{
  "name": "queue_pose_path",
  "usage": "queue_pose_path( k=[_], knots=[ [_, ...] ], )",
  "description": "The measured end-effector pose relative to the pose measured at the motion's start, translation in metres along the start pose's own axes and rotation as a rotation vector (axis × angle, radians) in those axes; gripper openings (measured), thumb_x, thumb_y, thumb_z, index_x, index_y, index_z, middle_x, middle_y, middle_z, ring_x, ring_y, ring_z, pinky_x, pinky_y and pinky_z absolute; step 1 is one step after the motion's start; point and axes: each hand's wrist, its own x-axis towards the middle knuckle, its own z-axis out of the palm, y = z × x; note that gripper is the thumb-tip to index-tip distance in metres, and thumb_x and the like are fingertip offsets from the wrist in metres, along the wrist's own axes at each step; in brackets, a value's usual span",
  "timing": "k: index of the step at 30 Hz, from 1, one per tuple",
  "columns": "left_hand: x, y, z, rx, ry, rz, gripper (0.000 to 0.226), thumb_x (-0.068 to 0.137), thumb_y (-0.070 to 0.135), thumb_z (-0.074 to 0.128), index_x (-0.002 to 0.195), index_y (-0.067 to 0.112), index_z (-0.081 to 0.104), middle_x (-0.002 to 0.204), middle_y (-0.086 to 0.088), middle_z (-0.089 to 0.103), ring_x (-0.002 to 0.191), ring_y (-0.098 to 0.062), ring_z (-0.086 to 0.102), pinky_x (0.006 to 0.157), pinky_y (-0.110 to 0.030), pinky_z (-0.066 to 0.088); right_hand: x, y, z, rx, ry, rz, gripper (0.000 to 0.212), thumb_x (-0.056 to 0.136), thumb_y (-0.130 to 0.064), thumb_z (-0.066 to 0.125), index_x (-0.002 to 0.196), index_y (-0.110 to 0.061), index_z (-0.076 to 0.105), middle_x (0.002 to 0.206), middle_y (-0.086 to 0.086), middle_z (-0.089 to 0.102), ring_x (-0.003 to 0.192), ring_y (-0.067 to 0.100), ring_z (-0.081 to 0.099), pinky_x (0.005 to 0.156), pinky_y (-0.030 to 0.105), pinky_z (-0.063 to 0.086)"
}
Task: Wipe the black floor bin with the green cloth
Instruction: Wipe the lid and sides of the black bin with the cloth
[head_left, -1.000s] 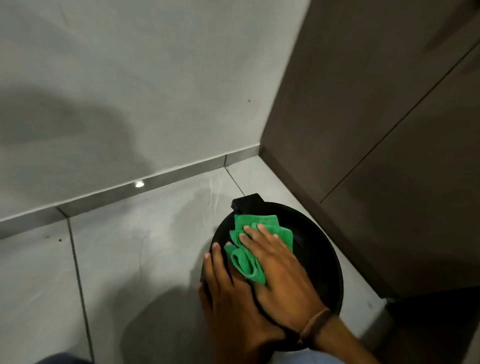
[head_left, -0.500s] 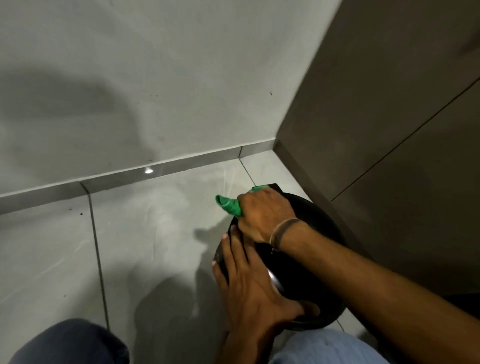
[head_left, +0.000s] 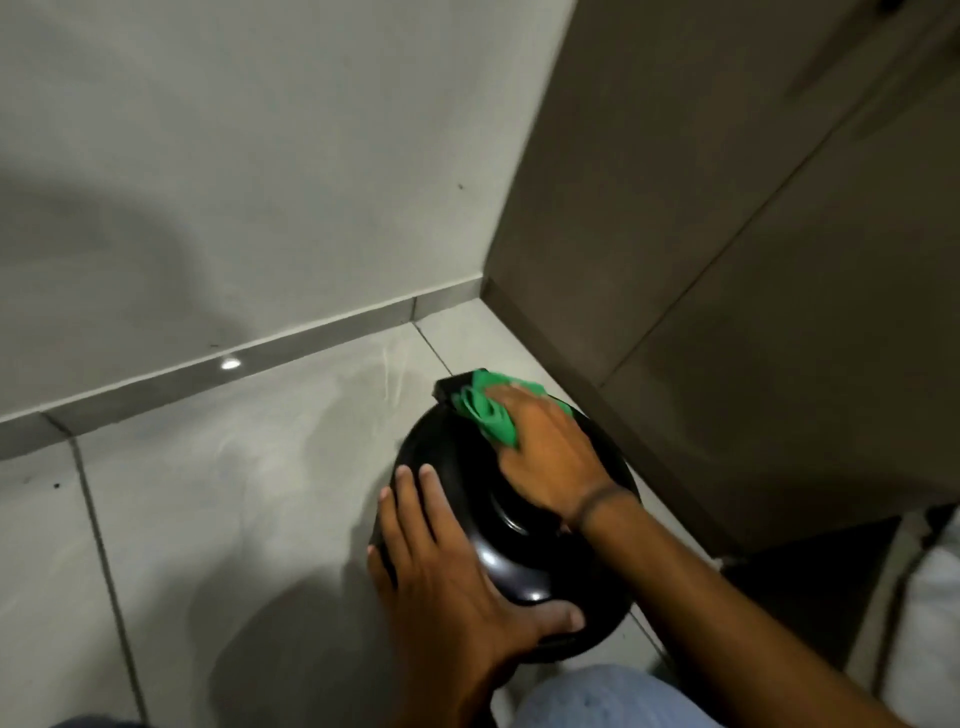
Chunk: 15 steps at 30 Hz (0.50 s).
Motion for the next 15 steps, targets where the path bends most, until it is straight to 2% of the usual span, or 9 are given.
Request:
queue_pose_path(
  k=[2, 4, 7, 11, 15],
  knots=[
    [-0.002, 0.001, 0.001, 0.020, 0.017, 0.011, 0.184, 0.014, 0.103, 0.062, 0.165, 0.028, -0.010, 0.178, 0.001, -0.003, 0.165, -0.028, 0.000, 0.130, -0.059, 0.024, 0.040, -0.019, -0.005, 0.022, -0.041, 0.049, 0.040, 0.090, -0.023, 0.061, 0.130, -0.029, 0.065, 0.135, 0.006, 0.071, 0.127, 0.034, 0.062, 0.104, 0.038, 0.051],
    [-0.002, 0.003, 0.000, 0.012, 0.036, 0.007, 0.185, 0.012, 0.104, 0.062, 0.166, 0.028, -0.006, 0.177, 0.001, 0.003, 0.164, -0.029, 0.005, 0.128, -0.062, 0.027, 0.058, -0.023, -0.004, -0.015, -0.049, 0.021, 0.029, 0.089, -0.031, 0.061, 0.118, -0.030, 0.066, 0.120, 0.006, 0.075, 0.113, 0.039, 0.068, 0.091, 0.040, 0.055],
    [-0.001, 0.004, -0.002, 0.004, 0.012, -0.002, 0.187, 0.009, 0.107, 0.060, 0.166, 0.028, -0.003, 0.177, 0.000, 0.009, 0.164, -0.029, 0.010, 0.126, -0.063, 0.029, 0.045, 0.008, -0.013, -0.083, -0.042, 0.035, 0.035, 0.088, -0.029, 0.059, 0.123, -0.029, 0.063, 0.123, 0.012, 0.074, 0.112, 0.041, 0.068, 0.092, 0.042, 0.056],
    [-0.001, 0.005, -0.003, 0.015, 0.000, -0.013, 0.187, 0.009, 0.111, 0.055, 0.166, 0.028, -0.004, 0.178, 0.000, 0.006, 0.165, -0.027, 0.005, 0.128, -0.061, 0.024, 0.041, 0.052, -0.042, -0.100, -0.089, 0.180, 0.020, 0.092, -0.035, 0.056, 0.099, -0.021, 0.068, 0.103, 0.016, 0.074, 0.097, 0.041, 0.070, 0.081, 0.039, 0.055],
    [0.000, 0.006, -0.006, -0.013, -0.026, -0.035, 0.189, 0.006, 0.110, 0.054, 0.165, 0.029, -0.006, 0.178, 0.003, 0.001, 0.165, -0.024, -0.001, 0.130, -0.061, 0.022, 0.022, 0.079, -0.058, -0.118, -0.128, 0.263, 0.025, 0.093, -0.037, 0.058, 0.075, -0.020, 0.059, 0.086, 0.009, 0.070, 0.079, 0.032, 0.068, 0.066, 0.034, 0.048]
  ],
)
